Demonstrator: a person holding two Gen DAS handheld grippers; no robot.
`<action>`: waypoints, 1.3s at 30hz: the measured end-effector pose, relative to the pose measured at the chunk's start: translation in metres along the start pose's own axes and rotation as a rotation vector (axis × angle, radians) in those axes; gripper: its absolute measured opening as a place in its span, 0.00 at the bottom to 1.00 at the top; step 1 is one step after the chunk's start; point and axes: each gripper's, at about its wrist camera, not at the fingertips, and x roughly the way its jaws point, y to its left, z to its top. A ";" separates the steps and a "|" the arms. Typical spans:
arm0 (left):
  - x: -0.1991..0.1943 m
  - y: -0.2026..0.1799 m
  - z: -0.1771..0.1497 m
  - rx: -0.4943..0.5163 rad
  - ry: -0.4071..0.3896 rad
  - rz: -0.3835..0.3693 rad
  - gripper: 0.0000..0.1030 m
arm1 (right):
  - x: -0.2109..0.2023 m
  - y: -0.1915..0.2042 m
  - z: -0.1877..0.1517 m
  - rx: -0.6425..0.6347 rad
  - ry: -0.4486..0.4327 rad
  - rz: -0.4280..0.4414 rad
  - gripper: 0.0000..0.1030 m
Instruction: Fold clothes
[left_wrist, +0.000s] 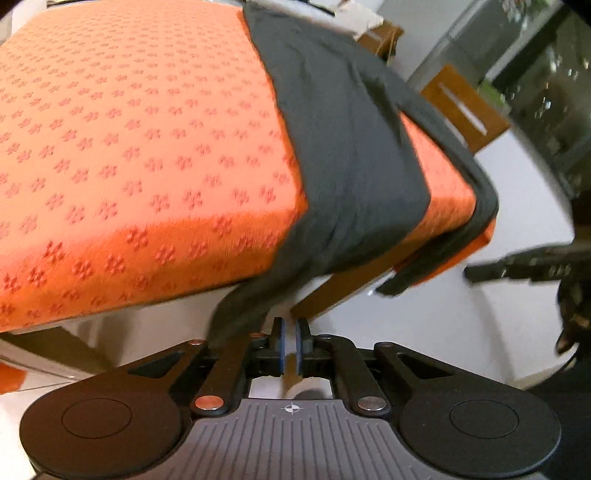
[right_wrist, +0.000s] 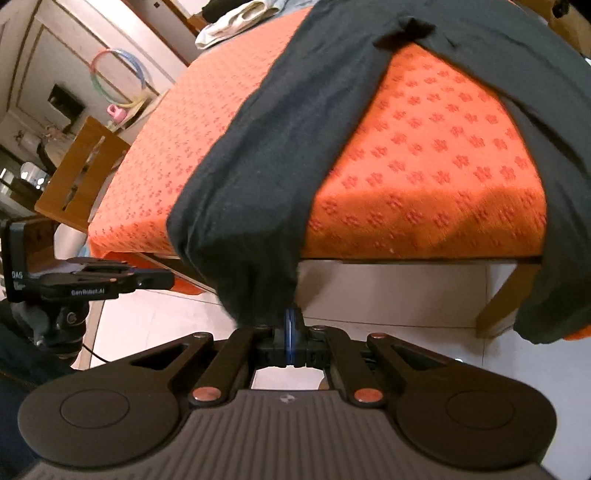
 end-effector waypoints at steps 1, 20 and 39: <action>-0.002 0.001 -0.003 0.010 0.005 0.008 0.06 | -0.003 -0.001 -0.002 0.004 -0.011 -0.004 0.02; 0.011 -0.137 0.056 0.063 -0.157 0.022 0.08 | -0.115 -0.113 0.012 -0.067 -0.159 -0.158 0.10; 0.115 -0.265 0.072 0.005 -0.153 0.074 0.15 | -0.102 -0.230 0.034 -0.022 -0.098 -0.285 0.20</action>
